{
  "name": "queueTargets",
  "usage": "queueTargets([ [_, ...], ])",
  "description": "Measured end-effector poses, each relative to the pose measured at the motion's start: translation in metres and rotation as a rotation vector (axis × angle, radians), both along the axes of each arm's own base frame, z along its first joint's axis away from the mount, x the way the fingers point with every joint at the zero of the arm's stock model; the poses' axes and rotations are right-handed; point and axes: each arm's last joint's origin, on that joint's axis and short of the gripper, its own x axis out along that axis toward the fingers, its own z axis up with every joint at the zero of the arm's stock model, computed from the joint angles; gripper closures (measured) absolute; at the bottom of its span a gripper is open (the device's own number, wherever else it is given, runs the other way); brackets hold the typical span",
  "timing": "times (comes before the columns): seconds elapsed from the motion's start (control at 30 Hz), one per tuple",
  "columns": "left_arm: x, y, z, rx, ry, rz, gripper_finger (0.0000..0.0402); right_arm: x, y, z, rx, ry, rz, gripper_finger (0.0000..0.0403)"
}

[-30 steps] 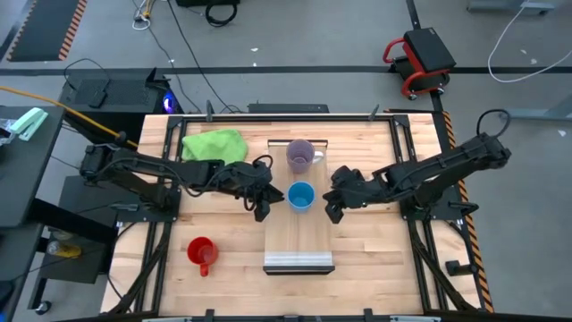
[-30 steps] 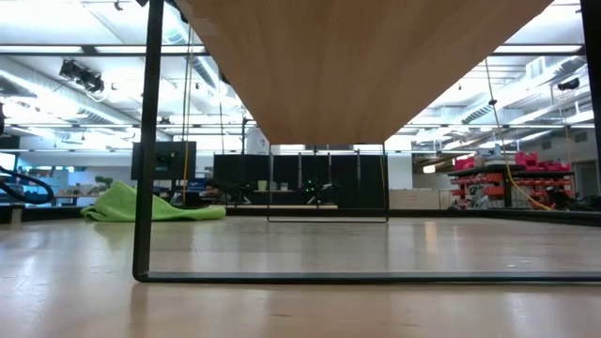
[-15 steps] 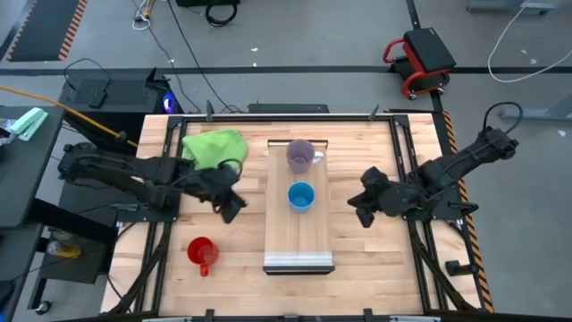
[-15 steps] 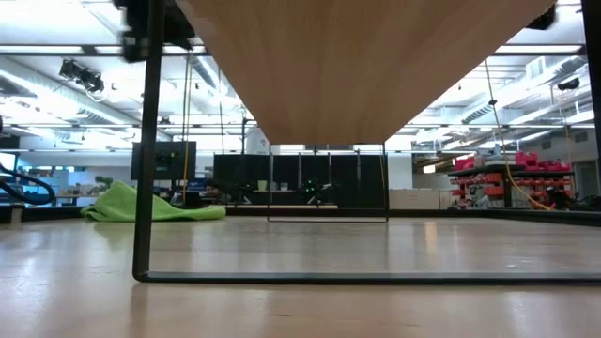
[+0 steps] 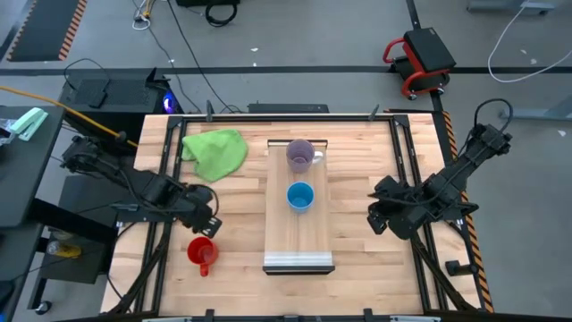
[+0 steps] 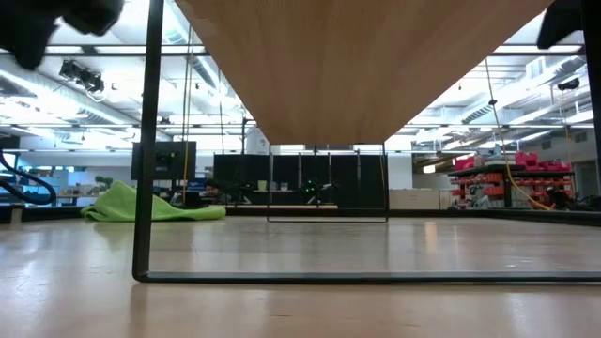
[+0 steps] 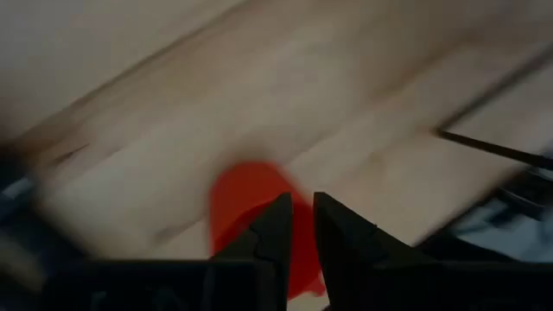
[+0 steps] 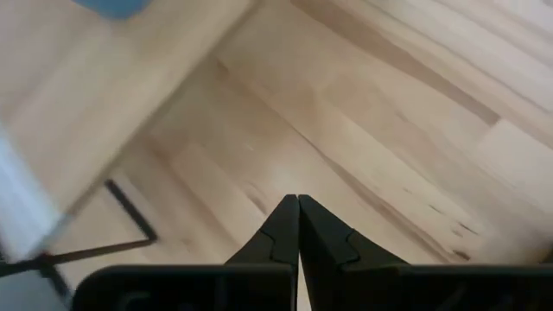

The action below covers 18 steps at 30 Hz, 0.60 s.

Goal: Stack small to large cups/mugs on shelf
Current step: Put the orange mug on the shelf

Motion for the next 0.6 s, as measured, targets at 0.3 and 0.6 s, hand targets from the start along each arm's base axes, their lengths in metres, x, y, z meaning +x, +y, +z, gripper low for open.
queueTargets([
  [0.3, -0.025, -0.012, 0.003, -0.009, 0.186, 0.124, 0.0348, 0.006, 0.022, -0.017, -0.053, 0.078, 0.017, 0.0381],
  [0.6, -0.033, -0.029, 0.003, -0.043, 0.187, 0.188, 0.0313, 0.0, 0.04, -0.026, -0.044, 0.101, 0.026, 0.0346],
])
